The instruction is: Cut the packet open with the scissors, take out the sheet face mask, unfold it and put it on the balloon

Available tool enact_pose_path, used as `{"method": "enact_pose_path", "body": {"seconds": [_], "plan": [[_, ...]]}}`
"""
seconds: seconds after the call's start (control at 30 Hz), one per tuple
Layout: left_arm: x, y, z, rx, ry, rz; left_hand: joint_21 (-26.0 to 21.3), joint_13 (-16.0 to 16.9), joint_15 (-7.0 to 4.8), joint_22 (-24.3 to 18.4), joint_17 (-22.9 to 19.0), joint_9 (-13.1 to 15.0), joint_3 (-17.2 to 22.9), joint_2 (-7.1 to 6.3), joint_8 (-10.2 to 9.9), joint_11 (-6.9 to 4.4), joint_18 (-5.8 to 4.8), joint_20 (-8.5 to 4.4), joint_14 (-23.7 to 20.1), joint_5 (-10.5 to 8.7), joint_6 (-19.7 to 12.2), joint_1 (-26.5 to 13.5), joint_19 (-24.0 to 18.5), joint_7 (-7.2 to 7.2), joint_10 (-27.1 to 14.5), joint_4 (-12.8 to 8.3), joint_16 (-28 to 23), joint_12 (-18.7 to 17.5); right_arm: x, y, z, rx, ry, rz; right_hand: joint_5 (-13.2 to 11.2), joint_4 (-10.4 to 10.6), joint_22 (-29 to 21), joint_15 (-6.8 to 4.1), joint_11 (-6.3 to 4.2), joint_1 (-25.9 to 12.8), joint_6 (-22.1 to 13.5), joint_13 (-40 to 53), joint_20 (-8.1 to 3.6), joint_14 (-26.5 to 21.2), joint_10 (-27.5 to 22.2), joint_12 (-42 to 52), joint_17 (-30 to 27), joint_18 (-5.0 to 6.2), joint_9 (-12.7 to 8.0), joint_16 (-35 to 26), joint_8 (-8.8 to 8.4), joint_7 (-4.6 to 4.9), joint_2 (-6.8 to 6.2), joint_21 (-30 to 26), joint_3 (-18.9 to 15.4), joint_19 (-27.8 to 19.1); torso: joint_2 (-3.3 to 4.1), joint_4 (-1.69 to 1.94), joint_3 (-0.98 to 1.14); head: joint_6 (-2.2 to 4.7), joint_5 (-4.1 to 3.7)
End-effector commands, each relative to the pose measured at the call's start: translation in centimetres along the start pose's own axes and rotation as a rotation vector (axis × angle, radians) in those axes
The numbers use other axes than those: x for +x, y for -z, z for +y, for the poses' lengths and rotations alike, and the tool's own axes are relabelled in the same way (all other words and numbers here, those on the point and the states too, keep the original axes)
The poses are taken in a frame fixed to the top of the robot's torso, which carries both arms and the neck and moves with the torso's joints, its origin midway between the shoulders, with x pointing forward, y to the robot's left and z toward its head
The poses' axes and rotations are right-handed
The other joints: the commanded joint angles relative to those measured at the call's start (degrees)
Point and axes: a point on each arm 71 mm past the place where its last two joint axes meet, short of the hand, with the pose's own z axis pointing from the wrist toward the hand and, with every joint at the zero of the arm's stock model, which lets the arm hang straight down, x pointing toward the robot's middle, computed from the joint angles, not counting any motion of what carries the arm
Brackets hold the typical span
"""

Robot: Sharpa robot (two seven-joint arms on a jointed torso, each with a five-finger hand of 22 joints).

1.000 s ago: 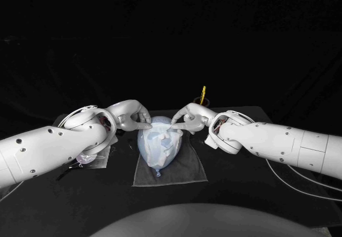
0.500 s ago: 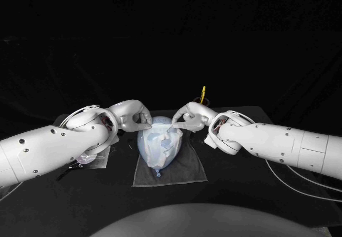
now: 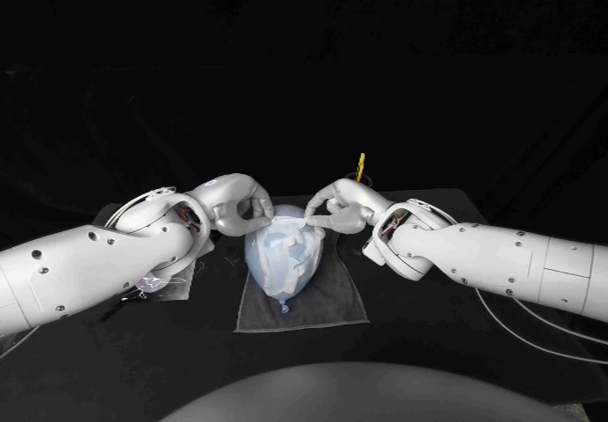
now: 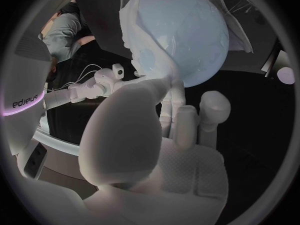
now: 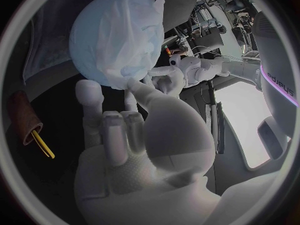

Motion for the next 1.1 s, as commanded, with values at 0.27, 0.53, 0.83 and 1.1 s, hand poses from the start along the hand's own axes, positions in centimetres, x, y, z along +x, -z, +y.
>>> {"method": "enact_pose_path", "body": {"seconds": [0.27, 0.53, 0.83, 1.1], "plan": [[-1.4, 0.3, -0.4, 0.033, 0.098, -0.089, 0.7, 0.7, -0.06, 1.0, 1.2, 2.5, 3.7, -0.38, 1.1, -0.47, -0.54, -0.02, 0.7, 0.35, -0.2, -2.9, 0.6, -0.33, 0.7, -3.1, 0.4, 0.9, -0.9, 1.0, 0.7, -0.050, 0.001, -0.093, 0.3, -0.3, 0.5, -0.43, -0.35, -0.3, 0.5, 15.1, -0.12, 6.1, 6.0, 0.2, 15.1, -0.54, 2.5, 0.2, 0.73, -0.08, -0.07, 0.8, 0.8, 0.5, -0.09, 0.04, 0.01, 0.00, 0.14], [-2.0, 0.6, -0.3, 0.022, 0.111, -0.085, 1.0, 1.1, -0.10, 1.3, 1.7, 3.0, 5.2, -0.55, 1.5, -0.51, -0.57, -0.02, 0.9, 0.38, -0.2, -4.2, 0.7, -0.38, 0.7, -4.4, 0.5, 1.3, -1.6, 1.6, 0.7, -0.049, -0.003, -0.137, 0.3, -0.3, 0.5, -0.44, -0.36, -0.4, 0.5, 15.1, -0.14, 6.1, 6.0, 0.2, 15.1, -0.56, 2.6, 0.2, 0.81, -0.10, -0.10, 0.9, 0.9, 0.6, -0.07, -0.03, 0.01, 0.00, 0.24], [-2.4, 0.6, -0.1, 0.009, 0.111, -0.089, 1.0, 1.3, -0.09, 1.4, 1.4, 3.3, 5.9, -0.55, 1.7, -0.50, -0.58, -0.02, 0.8, 0.38, -0.4, -4.8, 0.7, -0.38, 0.6, -5.1, 0.4, 1.5, -2.0, 1.3, 0.6, -0.043, -0.011, -0.158, 0.3, -0.3, 0.5, -0.47, -0.38, -0.4, 0.5, 15.1, -0.16, 6.1, 6.0, 0.2, 15.1, -0.55, 2.6, 0.2, 0.90, -0.11, -0.12, 0.9, 1.0, 0.6, 0.01, 0.01, 0.03, 0.00, 0.20], [-2.6, 0.7, 0.3, -0.012, 0.108, -0.083, 1.1, 1.4, -0.10, 1.4, 1.5, 3.4, 6.2, -0.58, 1.8, -0.50, -0.59, -0.02, 0.8, 0.38, -0.4, -5.1, 0.7, -0.39, 0.6, -5.3, 0.3, 1.6, -2.0, 0.1, 0.6, -0.039, -0.005, -0.153, 0.3, -0.3, 0.3, -0.48, -0.39, -0.5, 0.4, 15.1, -0.17, 6.1, 6.0, 0.2, 15.1, -0.49, 2.6, 0.2, 0.93, -0.11, -0.14, 0.6, 1.0, 0.5, -0.01, 0.08, 0.01, 0.00, 0.21]]}}
